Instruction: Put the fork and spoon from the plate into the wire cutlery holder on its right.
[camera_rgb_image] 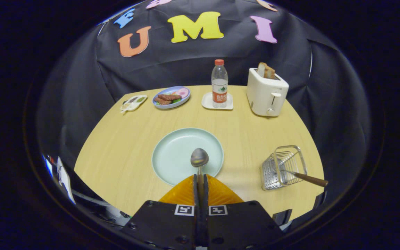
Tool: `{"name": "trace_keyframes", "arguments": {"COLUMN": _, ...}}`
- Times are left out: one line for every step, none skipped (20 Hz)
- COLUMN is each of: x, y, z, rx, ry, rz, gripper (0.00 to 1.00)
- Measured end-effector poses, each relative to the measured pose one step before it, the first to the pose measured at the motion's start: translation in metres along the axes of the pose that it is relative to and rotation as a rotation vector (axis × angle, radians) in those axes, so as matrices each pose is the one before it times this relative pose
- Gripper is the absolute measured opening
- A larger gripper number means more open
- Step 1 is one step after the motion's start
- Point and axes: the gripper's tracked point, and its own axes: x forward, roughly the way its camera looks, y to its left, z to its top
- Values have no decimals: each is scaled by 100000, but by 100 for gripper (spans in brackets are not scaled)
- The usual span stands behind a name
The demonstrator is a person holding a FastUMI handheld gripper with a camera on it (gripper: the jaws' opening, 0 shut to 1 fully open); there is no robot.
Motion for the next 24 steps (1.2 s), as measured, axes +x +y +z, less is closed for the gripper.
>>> {"name": "trace_keyframes", "arguments": {"x": -656, "y": -1134, "z": 107, "rx": 172, "ry": -549, "rz": -639, "gripper": 0}}
{"name": "trace_keyframes", "arguments": {"x": -590, "y": -967, "z": 110, "rx": 235, "ry": -566, "rz": -475, "gripper": 0}}
{"name": "trace_keyframes", "arguments": {"x": -719, "y": -1231, "z": 64, "rx": 550, "ry": -859, "rz": -582, "gripper": 0}}
{"name": "trace_keyframes", "arguments": {"x": -529, "y": -1059, "z": 176, "rx": 750, "ry": -945, "rz": -259, "gripper": 0}}
{"name": "trace_keyframes", "arguments": {"x": -332, "y": -931, "z": 230, "rx": 1159, "ry": -1216, "rz": -251, "gripper": 0}}
{"name": "trace_keyframes", "arguments": {"x": -646, "y": -1069, "z": 294, "rx": 1524, "ry": -1147, "rz": -873, "gripper": 0}}
{"name": "trace_keyframes", "arguments": {"x": -471, "y": -936, "z": 163, "rx": 1646, "ry": -1114, "rz": -477, "gripper": 0}}
{"name": "trace_keyframes", "arguments": {"x": -418, "y": -855, "z": 183, "rx": 1760, "ry": -649, "rz": -647, "gripper": 0}}
{"name": "trace_keyframes", "arguments": {"x": -304, "y": -854, "z": 52, "rx": 1383, "ry": -189, "rz": -496, "gripper": 0}}
{"name": "trace_keyframes", "arguments": {"x": -223, "y": -755, "z": 37, "rx": 1177, "ry": -62, "rz": -701, "gripper": 0}}
{"name": "trace_keyframes", "arguments": {"x": -189, "y": -997, "z": 44, "rx": 1157, "ry": -58, "rz": -1054, "gripper": 1}}
{"name": "trace_keyframes", "arguments": {"x": -197, "y": -899, "z": -5, "rx": 1205, "ry": 242, "rz": -1048, "gripper": 0}}
{"name": "trace_keyframes", "arguments": {"x": -100, "y": -760, "z": -84, "rx": 1226, "ry": 324, "rz": -802, "gripper": 0}}
{"name": "trace_keyframes", "arguments": {"x": -80, "y": -766, "z": -54, "rx": 1126, "ry": 395, "rz": -1035, "gripper": 0}}
{"name": "trace_keyframes", "arguments": {"x": 86, "y": -725, "z": -164, "rx": 739, "ry": 806, "rz": -883, "gripper": 0}}
{"name": "trace_keyframes", "arguments": {"x": 145, "y": -623, "z": -115, "rx": 730, "ry": 1276, "rz": -1054, "gripper": 0}}
{"name": "trace_keyframes", "arguments": {"x": 167, "y": -546, "z": -178, "rx": 818, "ry": 1563, "rz": -815, "gripper": 1}}
{"name": "trace_keyframes", "arguments": {"x": 111, "y": -242, "z": -17, "rx": 857, "ry": 1469, "rz": -312, "gripper": 1}}
{"name": "trace_keyframes", "arguments": {"x": 230, "y": -62, "z": -47, "rx": 698, "ry": 1146, "rz": 140, "gripper": 1}}
{"name": "trace_keyframes", "arguments": {"x": 251, "y": 45, "z": 48, "rx": 452, "ry": 791, "rz": 189, "gripper": 1}}
{"name": "trace_keyframes", "arguments": {"x": 233, "y": -58, "z": 68, "rx": 63, "ry": 673, "rz": -139, "gripper": 1}}
{"name": "trace_keyframes", "arguments": {"x": 213, "y": -22, "z": 20, "rx": 26, "ry": 902, "rz": -626, "gripper": 1}}
{"name": "trace_keyframes", "arguments": {"x": 180, "y": 112, "z": 216, "rx": -127, "ry": 9, "rz": -93, "gripper": 1}}
{"name": "trace_keyframes", "arguments": {"x": 185, "y": 59, "z": 162, "rx": -325, "ry": 268, "rz": -138, "gripper": 4}}
